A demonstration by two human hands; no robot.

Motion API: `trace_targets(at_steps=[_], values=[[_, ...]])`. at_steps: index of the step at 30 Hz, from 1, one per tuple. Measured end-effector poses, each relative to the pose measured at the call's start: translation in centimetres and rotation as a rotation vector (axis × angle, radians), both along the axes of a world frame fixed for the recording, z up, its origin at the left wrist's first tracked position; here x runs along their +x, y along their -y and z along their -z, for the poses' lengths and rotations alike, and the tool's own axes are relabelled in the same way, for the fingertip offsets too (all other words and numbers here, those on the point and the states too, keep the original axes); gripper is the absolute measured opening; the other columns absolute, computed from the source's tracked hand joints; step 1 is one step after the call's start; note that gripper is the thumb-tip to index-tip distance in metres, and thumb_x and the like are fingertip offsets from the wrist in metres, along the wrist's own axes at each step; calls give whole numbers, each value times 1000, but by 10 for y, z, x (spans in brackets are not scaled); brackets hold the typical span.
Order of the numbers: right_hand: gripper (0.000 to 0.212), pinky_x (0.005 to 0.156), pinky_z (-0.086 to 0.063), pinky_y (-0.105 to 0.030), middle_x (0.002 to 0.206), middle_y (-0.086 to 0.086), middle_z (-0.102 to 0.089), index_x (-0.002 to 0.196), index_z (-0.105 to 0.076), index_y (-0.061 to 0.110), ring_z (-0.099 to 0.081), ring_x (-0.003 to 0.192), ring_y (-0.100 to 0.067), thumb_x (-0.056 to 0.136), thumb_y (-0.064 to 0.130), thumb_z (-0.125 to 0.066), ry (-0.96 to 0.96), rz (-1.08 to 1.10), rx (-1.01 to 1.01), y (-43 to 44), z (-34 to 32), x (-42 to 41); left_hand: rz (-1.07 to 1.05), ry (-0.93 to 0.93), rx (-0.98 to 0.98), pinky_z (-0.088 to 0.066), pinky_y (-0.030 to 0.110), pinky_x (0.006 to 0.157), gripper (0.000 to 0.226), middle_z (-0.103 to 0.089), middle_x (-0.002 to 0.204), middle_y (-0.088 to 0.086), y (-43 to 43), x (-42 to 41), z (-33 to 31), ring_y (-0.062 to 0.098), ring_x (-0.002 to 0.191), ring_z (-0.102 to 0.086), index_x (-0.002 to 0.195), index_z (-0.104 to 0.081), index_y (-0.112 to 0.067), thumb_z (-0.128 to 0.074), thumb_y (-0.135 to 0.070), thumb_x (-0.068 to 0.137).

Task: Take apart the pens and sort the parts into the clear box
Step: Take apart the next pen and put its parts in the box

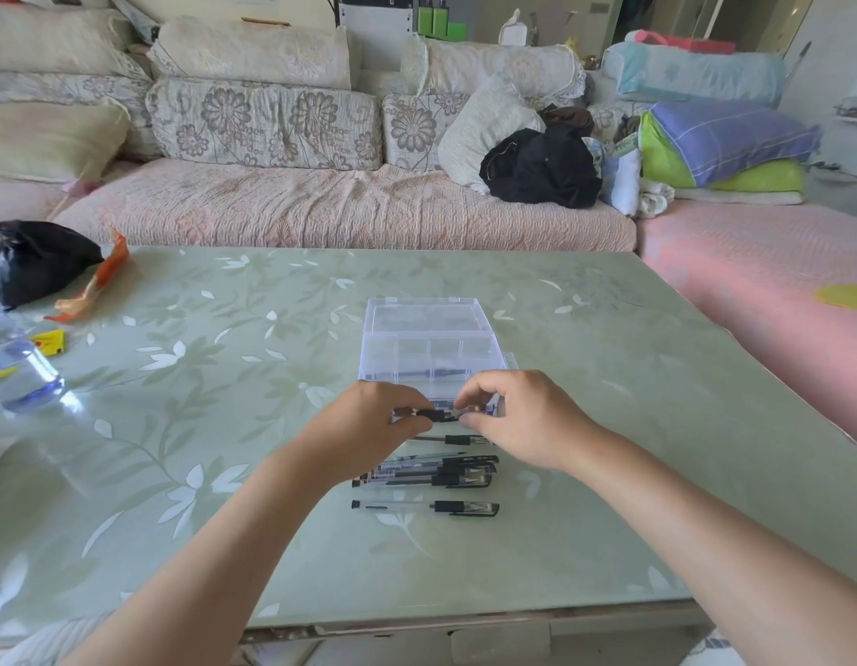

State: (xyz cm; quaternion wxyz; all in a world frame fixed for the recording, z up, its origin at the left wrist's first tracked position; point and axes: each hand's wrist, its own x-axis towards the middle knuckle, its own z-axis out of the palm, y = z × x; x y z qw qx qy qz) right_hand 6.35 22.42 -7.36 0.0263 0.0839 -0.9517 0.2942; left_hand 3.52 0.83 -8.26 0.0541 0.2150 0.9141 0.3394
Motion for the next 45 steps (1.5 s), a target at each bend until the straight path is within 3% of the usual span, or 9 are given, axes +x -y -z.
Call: trace_targets(at_steps=[7,13,18,21,25,30,34,39,45], values=[[16,62,-33,-14,83,20,-62,102,-73,37,-50,64,10,88,40,-67,-85,-43,56,5,1,-4,25,-7,-31,-35,11,46,21,-67,75,-12,2,-1,-3,-1,49,-48,79,-63,-38,-56,-28,95],[14,62,-38,-23,77,15,-58,98,-75,30,-46,68,-2,92,29,-63,-273,-137,178,12,4,0,68,-103,-18,-38,20,57,17,-67,79,3,8,-1,-2,15,68,-50,86,-71,-14,-57,-19,94],[10,64,-45,-22,71,12,-65,86,-77,27,-57,66,-4,89,26,-68,2,-55,-105,20,-2,0,138,-205,2,-44,28,64,13,-64,76,0,12,-1,-3,16,73,-54,93,-74,-17,-61,-18,93],[11,69,-48,-31,79,8,-66,88,-75,29,-57,69,-10,90,30,-64,33,-49,28,21,0,-2,154,-212,-53,-44,28,68,15,-65,81,-2,9,-3,-3,14,74,-54,100,-75,-21,-61,-22,94],[23,68,-42,-27,91,15,-59,109,-69,44,-48,71,2,92,31,-61,-64,-61,192,25,-6,-11,96,-297,-54,-47,32,72,15,-65,84,-5,6,-12,-3,14,80,-54,103,-75,-24,-63,-23,93],[20,70,-38,-26,99,15,-64,106,-70,39,-56,89,-12,92,30,-59,-121,54,271,26,-8,-36,-132,-477,-19,-43,29,88,28,-64,112,-2,20,-34,5,19,104,-51,114,-69,-19,-70,-13,87],[22,73,-39,-26,107,11,-66,108,-71,35,-58,102,-17,92,25,-58,-185,191,315,21,-7,-70,-295,-358,52,-39,26,88,34,-55,120,1,34,-44,11,22,115,-47,125,-59,-19,-64,-18,91],[23,76,-43,-29,108,6,-63,110,-70,33,-58,103,-21,95,24,-56,-132,197,412,22,0,-100,-212,-172,-127,-41,33,93,50,-43,136,1,33,-46,22,21,126,-41,143,-39,-19,-48,-39,98],[31,84,-46,-30,115,7,-66,112,-69,33,-59,108,-20,96,15,-50,4,99,497,27,9,-117,-173,-127,-160,-44,36,96,53,-41,132,3,28,-54,27,21,123,-38,136,-42,-12,-49,-46,96]])
